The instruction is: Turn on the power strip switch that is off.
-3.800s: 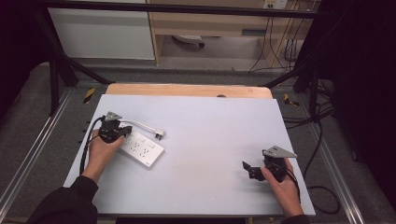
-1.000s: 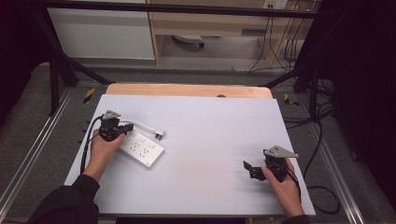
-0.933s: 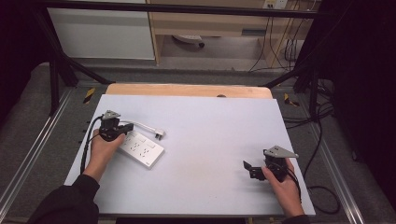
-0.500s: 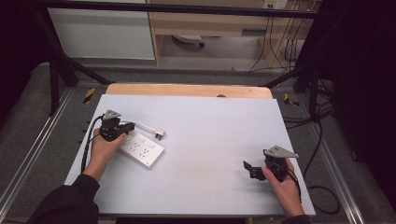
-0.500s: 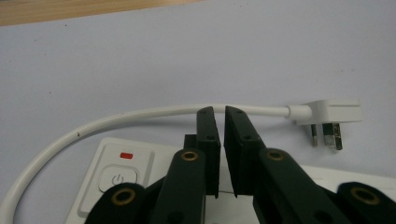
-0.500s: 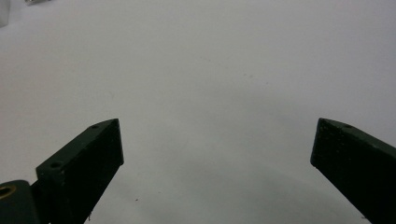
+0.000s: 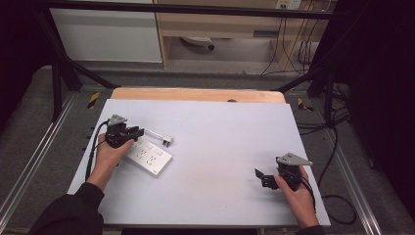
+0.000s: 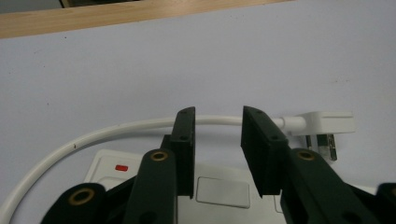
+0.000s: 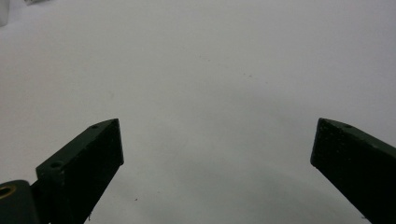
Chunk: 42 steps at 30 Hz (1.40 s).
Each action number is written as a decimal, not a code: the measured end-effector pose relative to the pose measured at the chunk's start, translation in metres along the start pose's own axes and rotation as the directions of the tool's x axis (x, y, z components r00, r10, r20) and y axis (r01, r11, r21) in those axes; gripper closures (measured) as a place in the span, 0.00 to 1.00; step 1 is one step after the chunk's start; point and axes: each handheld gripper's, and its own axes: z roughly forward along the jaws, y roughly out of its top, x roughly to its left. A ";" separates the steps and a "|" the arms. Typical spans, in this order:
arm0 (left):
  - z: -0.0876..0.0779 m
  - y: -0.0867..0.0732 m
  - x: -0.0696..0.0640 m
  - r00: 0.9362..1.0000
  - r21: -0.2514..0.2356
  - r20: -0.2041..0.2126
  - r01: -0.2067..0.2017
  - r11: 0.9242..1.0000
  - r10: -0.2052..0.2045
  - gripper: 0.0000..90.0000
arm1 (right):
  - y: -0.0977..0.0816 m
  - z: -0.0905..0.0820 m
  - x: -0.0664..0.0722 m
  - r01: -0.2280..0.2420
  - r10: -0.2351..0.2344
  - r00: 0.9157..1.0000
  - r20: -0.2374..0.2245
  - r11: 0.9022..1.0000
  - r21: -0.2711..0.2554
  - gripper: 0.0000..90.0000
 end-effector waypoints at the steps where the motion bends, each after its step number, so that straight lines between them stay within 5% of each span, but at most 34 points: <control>1: 0.000 0.000 0.000 1.000 0.000 -0.002 0.001 1.000 -0.001 0.71 | 0.000 0.000 0.000 0.000 0.000 1.000 0.000 1.000 0.000 0.03; 21: -0.002 0.004 -0.003 1.000 -0.070 -0.002 0.030 0.997 -0.030 0.30 | 0.000 0.000 0.000 0.005 -0.005 1.000 0.000 1.000 0.002 0.03; 27: -0.003 0.006 -0.005 0.998 -0.094 0.036 0.047 0.994 -0.044 0.11 | 0.000 0.000 0.000 0.001 -0.001 1.000 -0.001 1.000 -0.001 0.03; 35: -0.013 0.010 -0.006 0.998 -0.162 0.028 0.066 0.984 -0.062 0.08 | 0.000 0.000 0.000 0.007 -0.007 1.000 0.000 1.000 -0.003 0.03; 42: -0.020 0.012 -0.006 0.998 -0.174 0.025 0.065 0.983 -0.062 0.09 | 0.001 0.000 0.000 0.003 -0.003 1.000 -0.001 1.000 -0.005 0.03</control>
